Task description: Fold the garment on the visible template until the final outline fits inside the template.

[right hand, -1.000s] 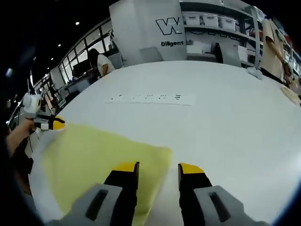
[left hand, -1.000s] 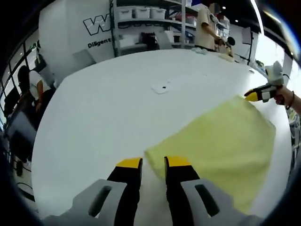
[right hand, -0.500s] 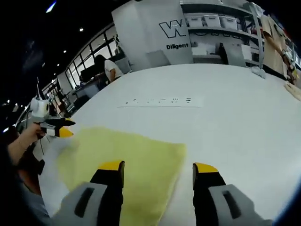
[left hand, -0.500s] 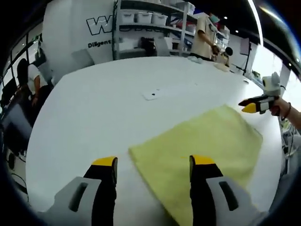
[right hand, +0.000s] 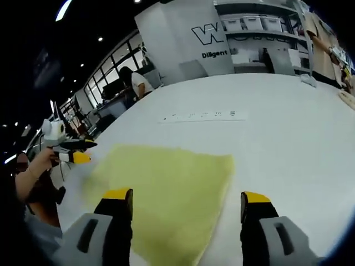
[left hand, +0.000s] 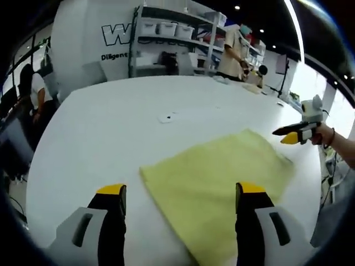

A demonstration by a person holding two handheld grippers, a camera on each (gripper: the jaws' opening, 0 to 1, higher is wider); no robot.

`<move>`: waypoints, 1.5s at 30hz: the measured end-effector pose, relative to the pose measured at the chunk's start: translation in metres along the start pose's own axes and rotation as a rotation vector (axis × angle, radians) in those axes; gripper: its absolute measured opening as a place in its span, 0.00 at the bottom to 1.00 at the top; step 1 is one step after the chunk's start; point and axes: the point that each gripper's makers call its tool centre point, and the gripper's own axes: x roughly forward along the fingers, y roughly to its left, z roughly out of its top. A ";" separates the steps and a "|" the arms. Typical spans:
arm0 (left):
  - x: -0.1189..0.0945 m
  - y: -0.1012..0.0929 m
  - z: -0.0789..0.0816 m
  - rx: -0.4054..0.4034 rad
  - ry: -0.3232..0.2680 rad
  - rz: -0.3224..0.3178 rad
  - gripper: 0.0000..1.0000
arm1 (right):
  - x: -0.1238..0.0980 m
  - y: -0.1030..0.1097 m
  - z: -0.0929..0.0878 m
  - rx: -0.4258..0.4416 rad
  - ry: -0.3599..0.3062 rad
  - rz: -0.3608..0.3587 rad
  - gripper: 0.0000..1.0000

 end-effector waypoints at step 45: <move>-0.046 -0.028 -0.095 -0.029 0.024 -0.026 0.44 | -0.049 0.011 -0.100 -0.129 0.081 -0.002 0.27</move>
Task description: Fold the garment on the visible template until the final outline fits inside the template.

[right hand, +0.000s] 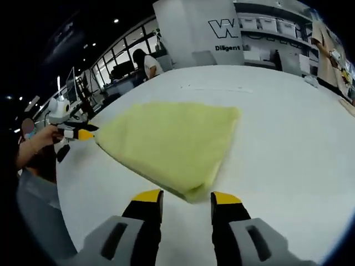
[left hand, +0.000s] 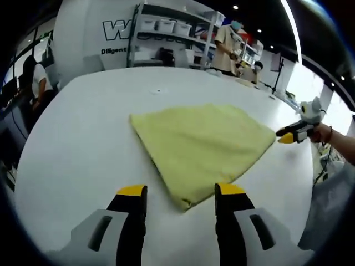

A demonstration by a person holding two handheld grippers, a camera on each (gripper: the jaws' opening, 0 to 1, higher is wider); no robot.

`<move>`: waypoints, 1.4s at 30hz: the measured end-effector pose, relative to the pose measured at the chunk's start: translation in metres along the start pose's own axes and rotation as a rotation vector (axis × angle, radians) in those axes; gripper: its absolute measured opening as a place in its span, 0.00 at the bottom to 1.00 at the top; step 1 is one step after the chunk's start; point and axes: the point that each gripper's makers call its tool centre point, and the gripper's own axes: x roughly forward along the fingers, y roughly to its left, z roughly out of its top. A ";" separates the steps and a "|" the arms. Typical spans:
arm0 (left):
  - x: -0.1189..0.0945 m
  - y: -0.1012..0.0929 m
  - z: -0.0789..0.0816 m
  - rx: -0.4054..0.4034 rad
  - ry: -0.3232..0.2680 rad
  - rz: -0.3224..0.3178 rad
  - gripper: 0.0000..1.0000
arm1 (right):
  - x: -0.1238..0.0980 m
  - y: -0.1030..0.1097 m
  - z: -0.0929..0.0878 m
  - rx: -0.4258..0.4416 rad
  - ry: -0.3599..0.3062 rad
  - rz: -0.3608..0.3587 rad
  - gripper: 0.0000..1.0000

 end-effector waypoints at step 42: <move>-0.002 -0.005 -0.024 0.006 0.051 -0.065 0.00 | 0.003 -0.004 -0.005 -0.036 0.004 -0.005 0.00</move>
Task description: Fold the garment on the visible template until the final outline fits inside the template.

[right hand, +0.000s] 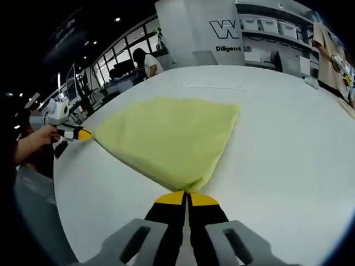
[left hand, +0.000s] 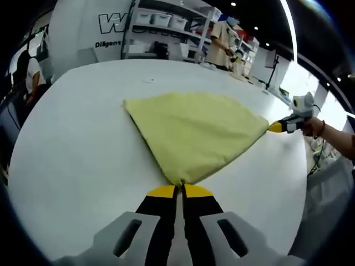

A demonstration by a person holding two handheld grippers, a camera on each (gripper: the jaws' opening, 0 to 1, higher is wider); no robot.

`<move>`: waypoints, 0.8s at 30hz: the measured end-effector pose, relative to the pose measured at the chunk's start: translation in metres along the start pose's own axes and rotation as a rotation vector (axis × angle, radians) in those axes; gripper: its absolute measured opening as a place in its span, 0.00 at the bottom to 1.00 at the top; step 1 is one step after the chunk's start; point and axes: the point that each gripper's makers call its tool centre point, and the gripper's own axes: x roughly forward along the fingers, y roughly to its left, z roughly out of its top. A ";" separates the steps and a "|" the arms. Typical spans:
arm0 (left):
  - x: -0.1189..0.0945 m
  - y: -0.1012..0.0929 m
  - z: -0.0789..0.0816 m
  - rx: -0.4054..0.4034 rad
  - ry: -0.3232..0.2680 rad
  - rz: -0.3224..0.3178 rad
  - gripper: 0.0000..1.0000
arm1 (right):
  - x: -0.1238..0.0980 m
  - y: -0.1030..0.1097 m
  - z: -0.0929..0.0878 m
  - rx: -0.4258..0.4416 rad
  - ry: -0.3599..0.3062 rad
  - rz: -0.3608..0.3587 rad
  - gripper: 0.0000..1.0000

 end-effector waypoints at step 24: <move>-0.006 0.011 0.005 0.162 0.057 0.002 0.00 | -0.011 -0.012 -0.003 -0.130 0.053 -0.031 0.00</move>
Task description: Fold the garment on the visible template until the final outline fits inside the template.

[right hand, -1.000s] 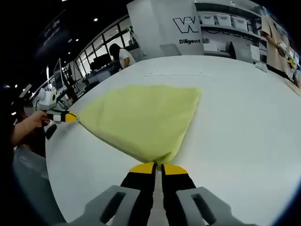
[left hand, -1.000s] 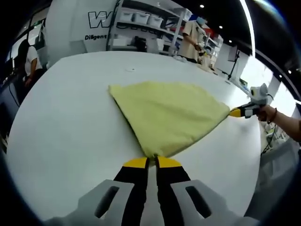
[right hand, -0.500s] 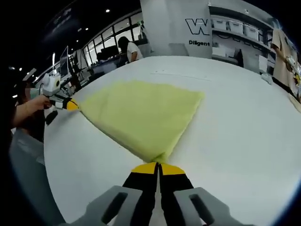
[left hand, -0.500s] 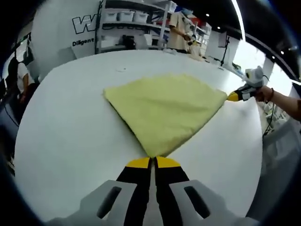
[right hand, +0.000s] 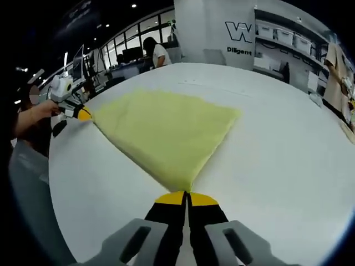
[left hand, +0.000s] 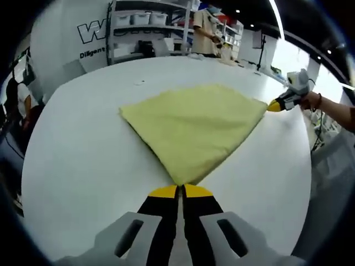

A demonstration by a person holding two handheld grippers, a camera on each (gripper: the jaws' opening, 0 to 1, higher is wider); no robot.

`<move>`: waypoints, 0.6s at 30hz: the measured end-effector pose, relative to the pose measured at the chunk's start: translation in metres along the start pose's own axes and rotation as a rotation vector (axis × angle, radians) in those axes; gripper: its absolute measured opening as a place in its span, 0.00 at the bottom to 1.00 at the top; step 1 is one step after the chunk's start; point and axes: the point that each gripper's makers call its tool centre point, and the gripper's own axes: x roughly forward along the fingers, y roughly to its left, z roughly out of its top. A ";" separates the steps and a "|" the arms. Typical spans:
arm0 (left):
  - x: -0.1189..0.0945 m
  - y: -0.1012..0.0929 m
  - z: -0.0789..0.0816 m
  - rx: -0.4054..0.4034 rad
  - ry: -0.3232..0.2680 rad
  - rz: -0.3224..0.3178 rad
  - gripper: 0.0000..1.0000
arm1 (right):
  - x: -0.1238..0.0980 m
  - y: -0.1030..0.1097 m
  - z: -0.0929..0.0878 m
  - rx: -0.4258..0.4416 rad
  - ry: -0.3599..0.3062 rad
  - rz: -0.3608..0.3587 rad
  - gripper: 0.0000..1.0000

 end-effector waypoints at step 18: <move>-0.011 -0.008 -0.011 0.004 0.011 0.000 0.00 | -0.008 0.008 -0.011 0.016 0.030 0.008 0.00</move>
